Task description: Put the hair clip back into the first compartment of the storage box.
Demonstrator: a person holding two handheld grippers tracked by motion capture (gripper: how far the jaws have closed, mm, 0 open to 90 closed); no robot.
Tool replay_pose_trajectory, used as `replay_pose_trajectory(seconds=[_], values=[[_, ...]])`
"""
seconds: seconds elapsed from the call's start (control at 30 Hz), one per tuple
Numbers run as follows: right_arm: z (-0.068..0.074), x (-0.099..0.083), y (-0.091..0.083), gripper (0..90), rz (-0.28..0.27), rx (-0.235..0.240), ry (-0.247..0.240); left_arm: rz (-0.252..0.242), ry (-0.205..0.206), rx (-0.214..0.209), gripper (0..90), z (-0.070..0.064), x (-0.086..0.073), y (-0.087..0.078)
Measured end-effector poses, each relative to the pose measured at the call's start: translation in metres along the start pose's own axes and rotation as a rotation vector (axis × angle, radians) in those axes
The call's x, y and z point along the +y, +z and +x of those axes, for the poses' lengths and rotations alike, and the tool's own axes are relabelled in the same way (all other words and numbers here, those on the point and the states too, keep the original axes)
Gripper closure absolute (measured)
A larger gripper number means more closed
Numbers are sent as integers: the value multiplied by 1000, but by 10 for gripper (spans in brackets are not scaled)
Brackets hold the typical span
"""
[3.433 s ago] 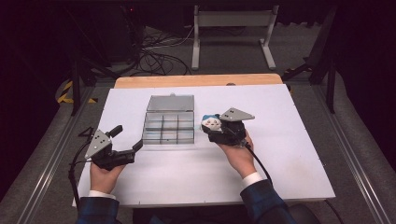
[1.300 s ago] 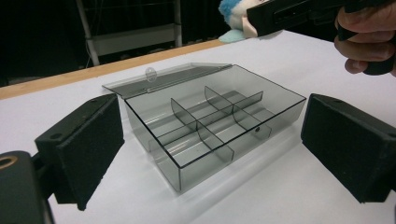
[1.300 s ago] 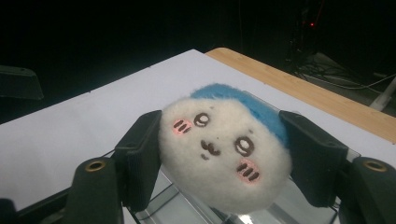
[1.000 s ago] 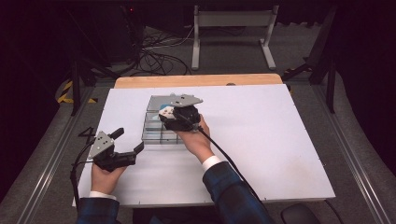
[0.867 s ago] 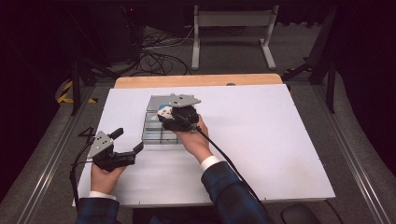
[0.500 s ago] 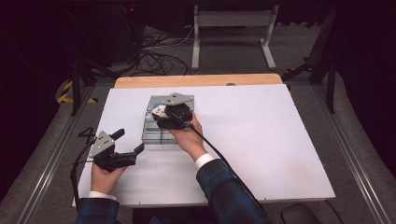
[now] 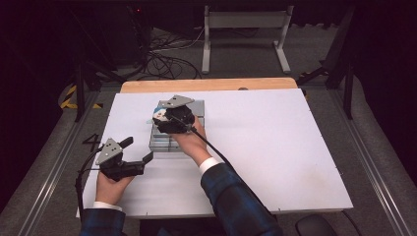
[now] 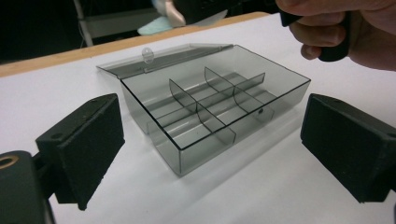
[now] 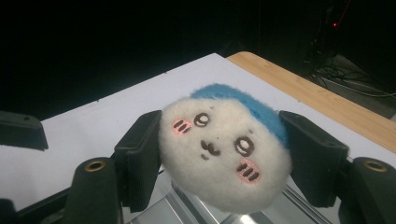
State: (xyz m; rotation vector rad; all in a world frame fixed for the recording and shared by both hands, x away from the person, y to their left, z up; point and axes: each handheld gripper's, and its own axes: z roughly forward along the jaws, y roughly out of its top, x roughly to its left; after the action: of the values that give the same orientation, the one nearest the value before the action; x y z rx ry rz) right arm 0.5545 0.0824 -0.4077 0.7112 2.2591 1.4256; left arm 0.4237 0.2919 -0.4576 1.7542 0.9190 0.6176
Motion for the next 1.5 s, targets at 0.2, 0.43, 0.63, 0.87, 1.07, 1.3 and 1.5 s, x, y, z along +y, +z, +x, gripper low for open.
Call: replay_pose_trajectory(seconds=[0.2, 0.43, 0.63, 0.87, 1.07, 1.3, 1.5], values=[[0, -5, 12, 346, 19, -2, 7, 9, 7, -6, 66, 0, 0, 0], [1, -11, 24, 345, 40, 0, -4, -2, 1, -6, 66, -1, 0, 0], [4, -10, 31, 344, 51, 3, 0, -1, 2, -7, 67, -1, 0, 0], [5, -8, 37, 343, 63, -7, 1, 1, 11, -1, 67, 1, 0, -1], [5, -10, 43, 342, 81, -2, 13, -1, 8, 1, 67, 1, 0, -1], [4, -11, 45, 339, 94, -5, 12, -1, 3, -1, 67, 1, 0, -1], [4, -13, 47, 336, 106, 1, 17, 2, 7, -2, 67, 1, 0, -1]])
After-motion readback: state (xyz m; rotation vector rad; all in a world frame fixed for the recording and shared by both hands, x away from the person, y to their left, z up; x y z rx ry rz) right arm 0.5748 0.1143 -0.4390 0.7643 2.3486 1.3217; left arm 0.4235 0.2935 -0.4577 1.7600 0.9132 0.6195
